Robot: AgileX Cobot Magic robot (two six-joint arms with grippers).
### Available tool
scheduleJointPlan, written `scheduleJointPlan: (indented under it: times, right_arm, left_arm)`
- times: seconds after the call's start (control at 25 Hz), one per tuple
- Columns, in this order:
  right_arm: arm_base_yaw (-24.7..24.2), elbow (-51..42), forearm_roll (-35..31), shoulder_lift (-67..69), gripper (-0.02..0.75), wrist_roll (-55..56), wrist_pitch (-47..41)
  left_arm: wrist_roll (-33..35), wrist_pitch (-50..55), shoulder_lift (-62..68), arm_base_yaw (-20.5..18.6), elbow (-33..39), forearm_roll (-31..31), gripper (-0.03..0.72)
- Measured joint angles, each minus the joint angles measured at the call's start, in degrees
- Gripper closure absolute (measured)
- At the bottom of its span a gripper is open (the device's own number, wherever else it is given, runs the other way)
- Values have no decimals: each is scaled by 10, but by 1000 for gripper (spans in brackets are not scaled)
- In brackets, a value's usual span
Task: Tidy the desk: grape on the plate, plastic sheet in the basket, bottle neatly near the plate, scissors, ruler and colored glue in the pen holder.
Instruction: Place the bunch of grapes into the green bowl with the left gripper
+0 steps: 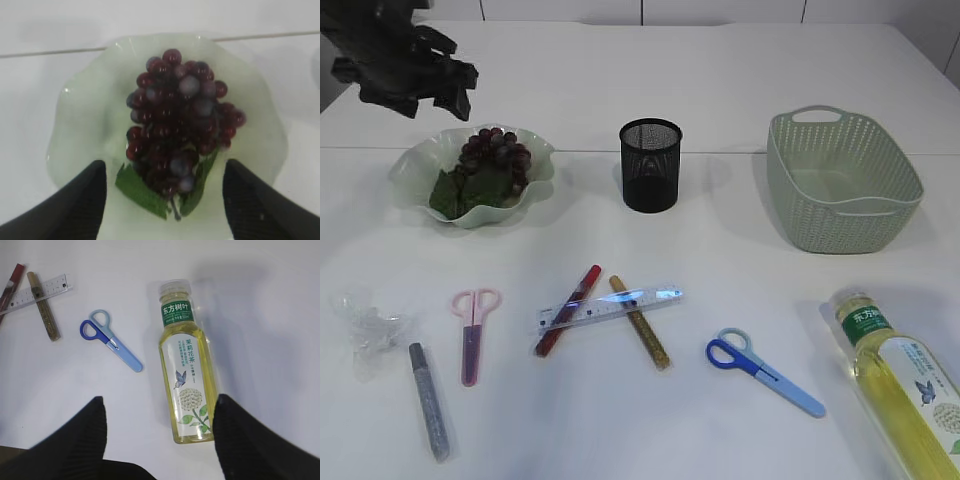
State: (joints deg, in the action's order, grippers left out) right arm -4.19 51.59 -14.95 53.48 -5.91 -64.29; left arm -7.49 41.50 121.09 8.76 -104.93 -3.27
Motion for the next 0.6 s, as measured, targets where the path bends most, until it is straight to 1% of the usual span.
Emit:
scheduleJointPlan:
  times: [0.16,0.28,0.48,0.6]
  right_arm:
    - [0,0,0,0,217,0,0]
    - [0,0,0,0,217,0,0]
    - [0,0,0,0,217,0,0]
    - [0,0,0,0,217,0,-3]
  left_arm:
    - [29,117,-37,0,0,4,178]
    - [51,178,-67,0,0,5,203]
    - [57,198,-141,0,7,11,211]
    - [58,198,-186,0,44,16,211]
